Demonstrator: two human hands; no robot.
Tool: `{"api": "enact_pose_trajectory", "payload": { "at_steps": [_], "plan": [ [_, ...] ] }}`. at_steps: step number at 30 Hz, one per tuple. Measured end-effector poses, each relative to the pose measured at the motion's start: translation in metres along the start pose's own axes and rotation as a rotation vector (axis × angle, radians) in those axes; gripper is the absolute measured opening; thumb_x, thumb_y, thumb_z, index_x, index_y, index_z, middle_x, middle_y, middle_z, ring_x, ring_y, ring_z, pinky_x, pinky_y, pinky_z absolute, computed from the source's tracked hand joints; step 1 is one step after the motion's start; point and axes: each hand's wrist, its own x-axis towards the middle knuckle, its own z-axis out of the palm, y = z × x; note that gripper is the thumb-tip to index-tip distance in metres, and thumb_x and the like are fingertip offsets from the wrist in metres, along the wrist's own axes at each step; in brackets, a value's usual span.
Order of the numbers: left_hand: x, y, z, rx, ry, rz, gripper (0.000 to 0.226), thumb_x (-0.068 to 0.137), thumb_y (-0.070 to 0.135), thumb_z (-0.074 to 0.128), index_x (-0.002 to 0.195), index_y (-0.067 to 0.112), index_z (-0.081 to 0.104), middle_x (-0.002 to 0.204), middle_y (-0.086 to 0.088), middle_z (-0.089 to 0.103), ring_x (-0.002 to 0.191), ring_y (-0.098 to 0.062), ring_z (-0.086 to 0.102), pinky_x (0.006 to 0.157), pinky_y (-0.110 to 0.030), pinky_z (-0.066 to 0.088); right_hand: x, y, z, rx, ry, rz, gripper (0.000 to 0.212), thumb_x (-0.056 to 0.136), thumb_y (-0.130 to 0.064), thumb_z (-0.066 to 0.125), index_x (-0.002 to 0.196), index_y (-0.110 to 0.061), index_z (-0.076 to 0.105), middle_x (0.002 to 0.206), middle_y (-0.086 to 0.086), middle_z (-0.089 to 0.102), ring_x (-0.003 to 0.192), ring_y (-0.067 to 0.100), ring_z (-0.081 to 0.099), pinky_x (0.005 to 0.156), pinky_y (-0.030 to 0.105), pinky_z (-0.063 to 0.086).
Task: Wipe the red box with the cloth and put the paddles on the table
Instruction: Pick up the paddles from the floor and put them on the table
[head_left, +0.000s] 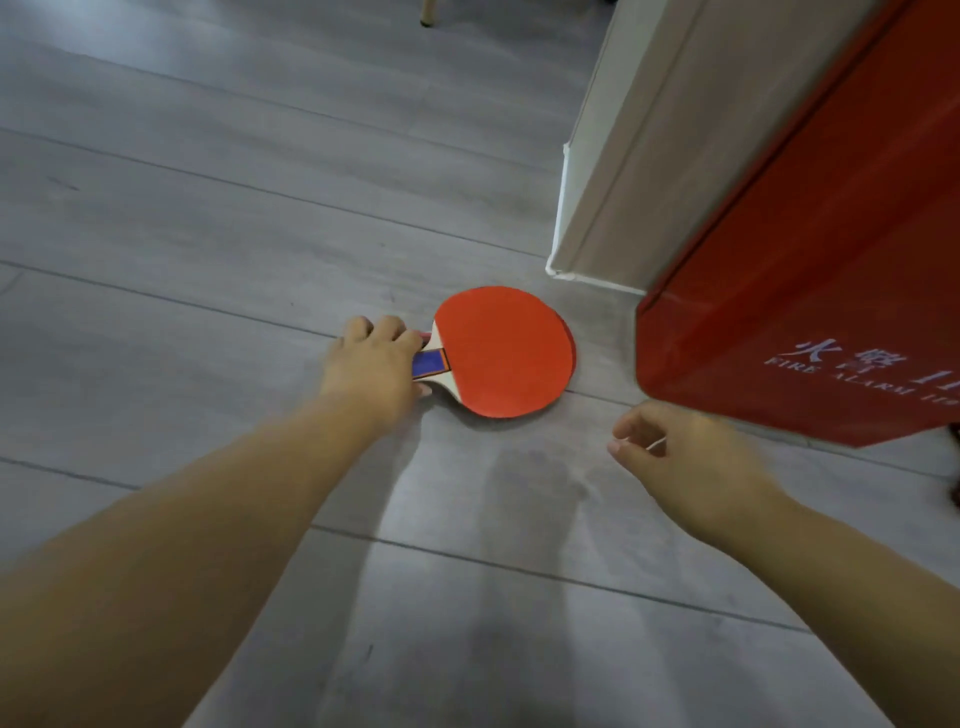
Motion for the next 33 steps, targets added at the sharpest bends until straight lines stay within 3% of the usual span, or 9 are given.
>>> {"api": "enact_pose_trajectory", "payload": {
  "at_steps": [4,6,10,13,17,19,22,28,33],
  "plan": [
    [0.03,0.004,0.013,-0.06,-0.139,0.002,0.062,0.086,0.034,0.062,0.139,0.017,0.036,0.151,0.0,0.031,0.143,-0.032,0.013,0.113,-0.041,0.023,0.007,0.016,0.001,-0.01,0.003,0.022,0.006,0.089,-0.038,0.059,0.089,-0.033,0.061,0.087,-0.016,0.063,0.081,0.006,0.058,0.069,0.028,0.045],
    [0.037,0.007,0.018,-0.07,-0.171,0.019,0.059,0.087,0.032,0.062,0.137,0.013,0.036,0.148,-0.006,0.035,0.141,-0.033,0.018,0.114,-0.042,0.02,0.009,0.024,0.003,-0.024,-0.001,0.034,0.006,0.089,-0.038,0.059,0.09,-0.033,0.061,0.086,-0.017,0.062,0.08,0.004,0.057,0.069,0.027,0.045],
    [0.036,0.014,0.016,0.02,-0.089,-0.024,0.043,0.086,0.026,0.06,0.118,0.009,0.039,0.124,-0.015,0.051,0.117,-0.037,0.047,0.094,-0.042,0.036,0.006,0.037,0.008,0.0,-0.007,0.06,0.004,0.088,-0.038,0.059,0.085,-0.036,0.059,0.084,-0.017,0.062,0.079,0.003,0.057,0.073,0.03,0.05],
    [0.026,0.024,0.01,0.005,-0.14,-0.052,0.044,0.086,0.024,0.061,0.117,0.004,0.036,0.12,-0.02,0.049,0.11,-0.04,0.049,0.087,-0.043,0.04,-0.001,0.042,0.006,0.014,-0.012,0.074,0.004,0.088,-0.036,0.06,0.085,-0.035,0.06,0.085,-0.016,0.062,0.079,0.005,0.057,0.074,0.031,0.05],
    [0.003,0.039,0.011,0.057,-0.28,-0.043,0.047,0.084,0.039,0.063,0.113,0.004,0.05,0.116,-0.017,0.054,0.106,-0.033,0.054,0.085,-0.037,0.043,-0.014,0.048,0.003,0.058,0.015,0.096,0.004,0.088,-0.035,0.061,0.084,-0.034,0.06,0.085,-0.016,0.062,0.08,0.007,0.058,0.076,0.03,0.051],
    [-0.015,0.049,0.012,-0.025,-0.3,-0.059,0.041,0.082,0.045,0.064,0.098,0.008,0.054,0.096,-0.011,0.058,0.088,-0.029,0.057,0.071,-0.032,0.043,-0.022,0.051,0.0,0.069,0.019,0.108,0.004,0.088,-0.035,0.062,0.084,-0.033,0.061,0.084,-0.016,0.063,0.081,0.008,0.059,0.076,0.03,0.05],
    [-0.049,0.068,0.021,-0.179,-0.319,-0.138,0.036,0.082,0.042,0.064,0.071,0.014,0.045,0.066,-0.002,0.048,0.06,-0.02,0.05,0.053,-0.028,0.036,-0.037,0.058,-0.003,0.077,0.02,0.14,0.007,0.087,-0.035,0.063,0.082,-0.033,0.06,0.084,-0.016,0.063,0.081,0.009,0.06,0.076,0.03,0.05],
    [-0.096,0.091,0.04,-0.393,-0.347,-0.261,0.032,0.08,0.033,0.066,0.079,0.005,0.049,0.064,-0.004,0.047,0.056,-0.017,0.047,0.046,-0.027,0.029,-0.068,0.088,-0.007,0.047,0.002,0.207,0.006,0.088,-0.038,0.061,0.084,-0.033,0.061,0.088,-0.014,0.064,0.083,0.01,0.06,0.076,0.03,0.051],
    [-0.109,0.114,0.03,-0.43,-0.364,-0.31,0.035,0.079,0.027,0.069,0.065,0.008,0.043,0.063,-0.006,0.045,0.054,-0.016,0.043,0.044,-0.027,0.026,-0.09,0.123,-0.021,-0.107,-0.136,0.19,0.009,0.091,-0.04,0.057,0.094,-0.031,0.06,0.093,-0.013,0.063,0.084,0.009,0.059,0.068,0.026,0.047]
  ]
}}
